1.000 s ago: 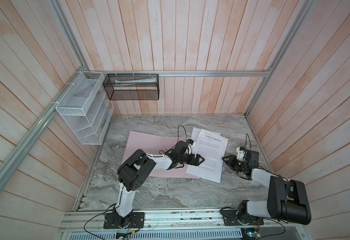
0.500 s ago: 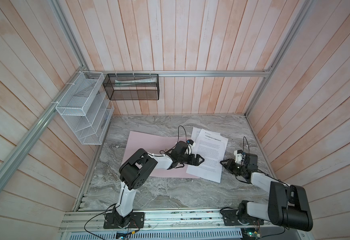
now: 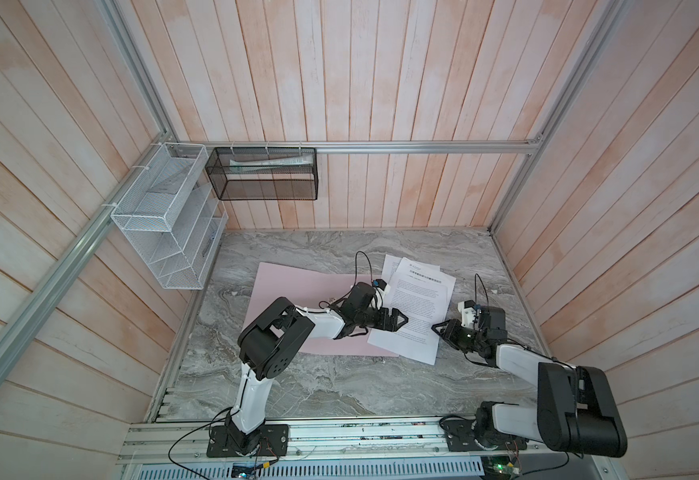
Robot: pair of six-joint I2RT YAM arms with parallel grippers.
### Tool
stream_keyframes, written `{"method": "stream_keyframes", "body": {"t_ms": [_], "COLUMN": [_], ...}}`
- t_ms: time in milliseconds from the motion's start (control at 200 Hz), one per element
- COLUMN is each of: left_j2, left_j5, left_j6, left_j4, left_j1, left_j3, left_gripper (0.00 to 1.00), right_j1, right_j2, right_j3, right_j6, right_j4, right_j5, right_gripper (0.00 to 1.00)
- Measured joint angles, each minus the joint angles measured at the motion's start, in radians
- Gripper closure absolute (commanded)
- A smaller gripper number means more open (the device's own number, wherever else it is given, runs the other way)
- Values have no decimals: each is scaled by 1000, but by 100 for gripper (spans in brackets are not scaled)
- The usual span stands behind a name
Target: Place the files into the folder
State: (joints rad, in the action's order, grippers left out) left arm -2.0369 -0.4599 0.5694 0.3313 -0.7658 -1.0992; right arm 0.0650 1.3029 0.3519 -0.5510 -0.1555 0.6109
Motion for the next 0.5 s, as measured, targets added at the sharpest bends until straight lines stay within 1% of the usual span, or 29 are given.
{"method": "stream_keyframes", "body": {"t_ms": [115, 215, 360, 500], "left_j2": [0, 0, -1, -6], "left_j5": [0, 0, -4, -6], "left_j6": [2, 3, 3, 3], "left_j4": [2, 6, 7, 14], "left_j1": [0, 0, 1, 2], "left_j3": [2, 2, 2, 2], "left_gripper": [5, 5, 6, 6], "right_j1": [0, 0, 0, 0], "right_j2": [7, 44, 101, 119], "right_j3": [0, 0, -6, -23], "right_j6": [-2, -5, -31, -71], "right_j4": [-4, -24, -97, -160], "right_j5": [0, 1, 26, 57], "right_gripper": [69, 70, 73, 75]}}
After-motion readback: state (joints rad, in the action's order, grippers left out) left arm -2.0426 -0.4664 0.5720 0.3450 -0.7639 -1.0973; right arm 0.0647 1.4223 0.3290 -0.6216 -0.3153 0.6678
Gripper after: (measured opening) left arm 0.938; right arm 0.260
